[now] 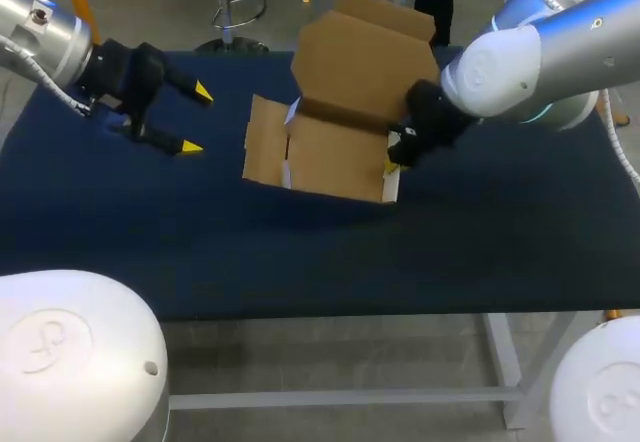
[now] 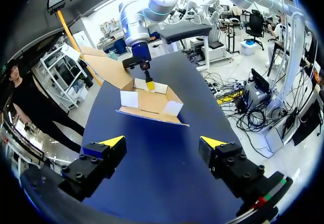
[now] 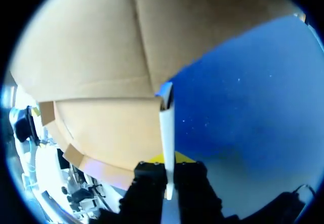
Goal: Assemble the packaging by folding the flat box into shape, placing the metal phone stand inside, and closing the box properly
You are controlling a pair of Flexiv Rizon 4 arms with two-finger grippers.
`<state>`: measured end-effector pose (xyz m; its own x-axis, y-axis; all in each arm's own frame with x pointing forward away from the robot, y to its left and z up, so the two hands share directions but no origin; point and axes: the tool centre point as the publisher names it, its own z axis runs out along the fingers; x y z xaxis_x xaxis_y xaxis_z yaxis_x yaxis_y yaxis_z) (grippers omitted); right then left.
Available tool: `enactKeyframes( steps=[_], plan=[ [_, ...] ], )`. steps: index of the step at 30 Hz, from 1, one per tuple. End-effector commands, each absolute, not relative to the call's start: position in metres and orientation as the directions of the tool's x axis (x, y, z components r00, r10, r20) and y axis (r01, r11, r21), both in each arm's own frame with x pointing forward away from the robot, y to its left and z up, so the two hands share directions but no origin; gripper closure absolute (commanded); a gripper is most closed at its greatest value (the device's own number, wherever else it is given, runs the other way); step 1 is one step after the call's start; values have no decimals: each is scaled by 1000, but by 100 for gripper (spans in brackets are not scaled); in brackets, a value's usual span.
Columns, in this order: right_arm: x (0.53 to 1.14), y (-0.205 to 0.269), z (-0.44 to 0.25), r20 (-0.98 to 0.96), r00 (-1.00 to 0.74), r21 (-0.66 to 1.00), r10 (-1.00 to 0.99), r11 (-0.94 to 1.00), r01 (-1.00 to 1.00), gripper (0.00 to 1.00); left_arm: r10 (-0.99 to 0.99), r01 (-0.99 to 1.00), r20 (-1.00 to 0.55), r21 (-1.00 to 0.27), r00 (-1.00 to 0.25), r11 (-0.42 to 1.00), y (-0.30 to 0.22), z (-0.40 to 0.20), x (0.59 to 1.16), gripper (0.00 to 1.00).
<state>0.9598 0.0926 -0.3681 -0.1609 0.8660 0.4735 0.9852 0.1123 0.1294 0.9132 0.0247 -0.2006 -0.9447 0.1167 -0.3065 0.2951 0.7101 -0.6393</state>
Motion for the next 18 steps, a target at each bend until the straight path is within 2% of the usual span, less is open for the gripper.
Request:
enactKeyframes(
  steps=[1,18],
  plan=[
    [951,99,-362,391,-119,91,913,90,992,100,112,274,-285,-632,-952,725,27,-205,915,0],
    [924,98,-370,234,-35,-104,971,61,993,100,119,246,-244,-599,-962,762,31,-220,918,0]
  ],
)
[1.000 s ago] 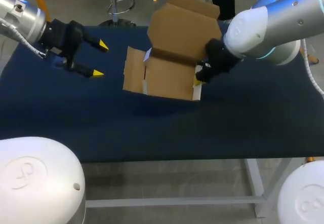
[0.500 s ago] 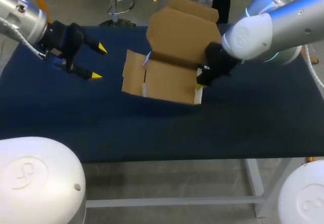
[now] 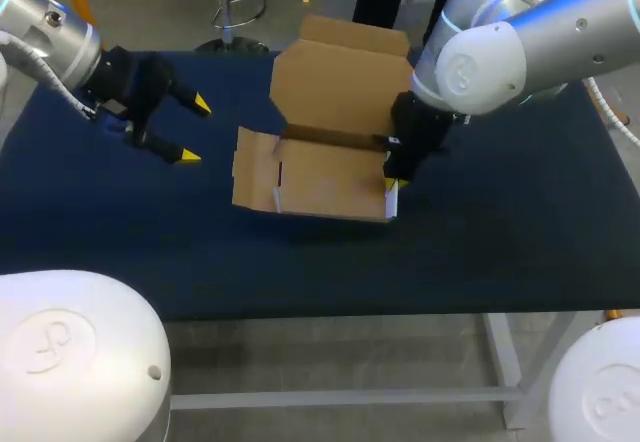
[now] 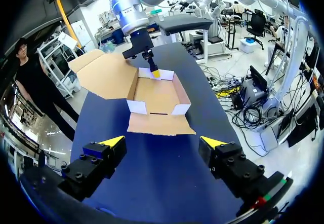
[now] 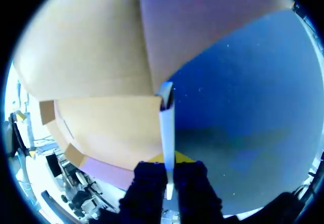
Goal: Assemble the packaging by folding the flat box into shape, placing the metal phone stand inside, and closing the box properly
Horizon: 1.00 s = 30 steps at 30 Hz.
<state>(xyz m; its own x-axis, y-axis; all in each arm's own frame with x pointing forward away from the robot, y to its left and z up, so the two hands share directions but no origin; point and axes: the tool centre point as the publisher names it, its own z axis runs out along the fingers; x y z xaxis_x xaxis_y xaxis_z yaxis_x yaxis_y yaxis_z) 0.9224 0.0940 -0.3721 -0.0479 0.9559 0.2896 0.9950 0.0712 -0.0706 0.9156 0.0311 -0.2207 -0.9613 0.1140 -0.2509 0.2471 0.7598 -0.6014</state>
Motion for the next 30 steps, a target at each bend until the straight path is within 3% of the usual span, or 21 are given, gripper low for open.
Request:
enactKeyframes(
  steps=[1,7,20,30],
  plan=[
    [923,98,-372,222,-28,-117,975,55,992,100,119,246,-244,-599,-962,762,31,-220,918,0],
    [916,99,-386,153,42,-225,987,-6,974,100,119,246,-244,-599,-962,762,31,-220,918,0],
    [916,99,-386,153,42,-225,987,-6,974,100,148,260,-233,-582,-961,771,25,-227,916,0],
    [918,103,-392,93,40,-322,995,-8,947,100,176,260,-200,-567,-964,782,24,-236,917,0]
  ],
)
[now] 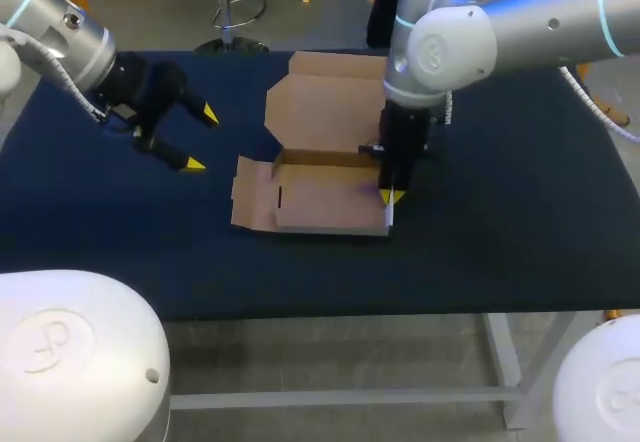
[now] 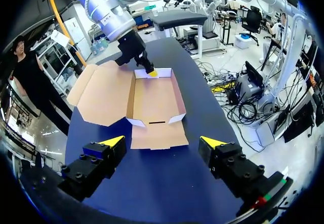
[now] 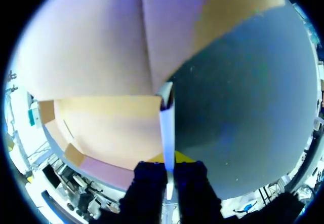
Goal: Assemble the packaging by folding the flat box into shape, placing the metal phone stand inside, and closing the box properly
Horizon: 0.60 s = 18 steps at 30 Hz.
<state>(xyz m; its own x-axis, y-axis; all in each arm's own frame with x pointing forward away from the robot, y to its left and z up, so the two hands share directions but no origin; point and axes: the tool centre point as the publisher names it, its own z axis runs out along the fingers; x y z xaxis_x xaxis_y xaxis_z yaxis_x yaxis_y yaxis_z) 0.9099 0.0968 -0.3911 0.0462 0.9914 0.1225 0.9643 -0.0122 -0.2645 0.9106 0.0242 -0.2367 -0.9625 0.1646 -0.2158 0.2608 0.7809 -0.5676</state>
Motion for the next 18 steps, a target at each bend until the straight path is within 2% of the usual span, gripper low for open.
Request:
enactKeyframes(
  steps=[1,18],
  plan=[
    [918,103,-392,90,39,-334,995,-6,943,100,176,260,-200,-567,-964,782,24,-236,917,0],
    [913,103,-402,76,-4,-451,997,38,892,100,176,260,-200,-567,-964,782,24,-236,917,0]
  ],
)
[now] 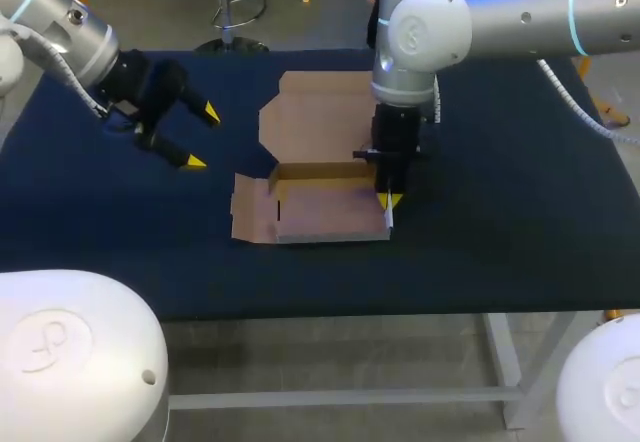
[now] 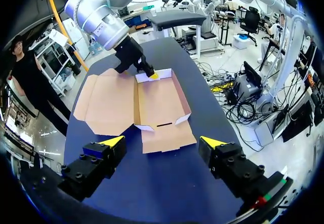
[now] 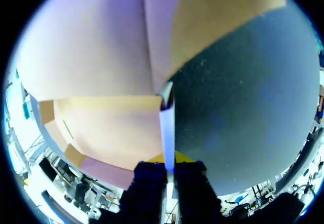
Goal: Assemble the packaging by folding the flat box into shape, placing the metal phone stand inside, and closing the box properly
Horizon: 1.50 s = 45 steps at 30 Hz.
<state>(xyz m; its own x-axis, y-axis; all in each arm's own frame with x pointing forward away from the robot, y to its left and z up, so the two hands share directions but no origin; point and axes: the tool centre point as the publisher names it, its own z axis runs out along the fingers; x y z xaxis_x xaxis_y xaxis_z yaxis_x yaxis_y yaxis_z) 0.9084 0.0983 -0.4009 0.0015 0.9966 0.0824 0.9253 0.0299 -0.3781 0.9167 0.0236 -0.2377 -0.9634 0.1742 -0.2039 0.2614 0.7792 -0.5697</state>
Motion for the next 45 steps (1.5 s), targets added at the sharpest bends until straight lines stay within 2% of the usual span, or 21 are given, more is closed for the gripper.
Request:
enactKeyframes(
  steps=[1,9,21,23,28,38,45],
  plan=[
    [912,103,-403,75,-5,-456,997,39,889,100,176,260,-200,-567,-964,782,24,-236,917,0],
    [912,102,-405,65,-4,-481,998,35,876,100,176,260,-200,-567,-964,782,24,-236,917,0],
    [910,104,-411,90,-8,-423,996,46,905,100,176,260,-200,-567,-964,782,24,-236,917,0],
    [910,105,-411,91,-8,-422,996,46,906,93,176,260,-200,-567,-964,782,24,-236,917,0],
    [912,106,-407,77,-15,-388,997,44,921,95,176,260,-200,-567,-964,782,24,-236,917,0],
    [914,110,-409,87,-32,-335,996,59,940,90,176,260,-200,-567,-964,782,24,-236,917,0],
    [916,111,-412,83,-28,-326,996,53,944,89,176,260,-200,-567,-964,782,24,-236,917,0]
  ],
)
